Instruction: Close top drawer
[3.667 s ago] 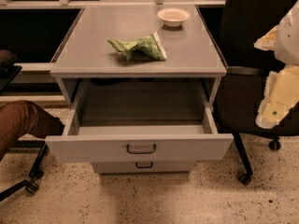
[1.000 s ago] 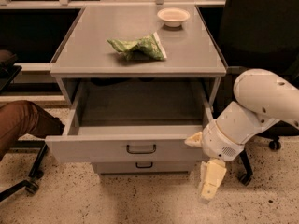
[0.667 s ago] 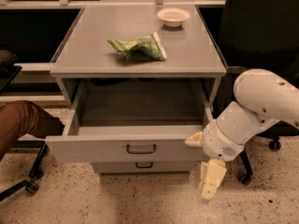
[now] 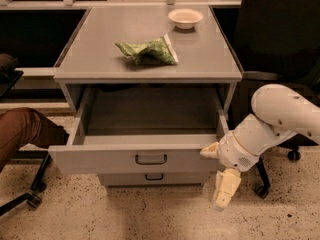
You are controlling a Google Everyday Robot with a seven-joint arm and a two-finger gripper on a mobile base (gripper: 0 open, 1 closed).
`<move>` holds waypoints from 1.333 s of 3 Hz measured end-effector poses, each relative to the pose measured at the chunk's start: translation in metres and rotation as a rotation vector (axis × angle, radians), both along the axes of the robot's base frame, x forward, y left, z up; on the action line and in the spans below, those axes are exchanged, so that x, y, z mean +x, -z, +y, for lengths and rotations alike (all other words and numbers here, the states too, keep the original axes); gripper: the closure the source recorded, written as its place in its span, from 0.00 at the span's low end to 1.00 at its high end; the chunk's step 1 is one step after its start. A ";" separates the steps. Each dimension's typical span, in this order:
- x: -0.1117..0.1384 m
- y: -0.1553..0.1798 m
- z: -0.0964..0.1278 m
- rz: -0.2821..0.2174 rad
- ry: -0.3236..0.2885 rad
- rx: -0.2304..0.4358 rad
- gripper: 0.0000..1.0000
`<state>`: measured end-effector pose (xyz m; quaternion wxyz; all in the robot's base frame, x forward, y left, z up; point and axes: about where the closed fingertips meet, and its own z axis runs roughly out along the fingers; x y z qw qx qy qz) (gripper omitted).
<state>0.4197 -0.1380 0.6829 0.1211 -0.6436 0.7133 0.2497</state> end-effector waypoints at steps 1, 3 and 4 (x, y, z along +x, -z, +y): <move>0.034 0.004 -0.007 -0.091 0.031 -0.072 0.00; 0.092 0.019 0.001 -0.226 0.038 -0.154 0.00; 0.094 0.021 0.000 -0.229 0.044 -0.149 0.00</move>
Offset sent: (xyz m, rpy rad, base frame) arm 0.1295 -0.0185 -0.0060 -0.2012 -0.3424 -0.1394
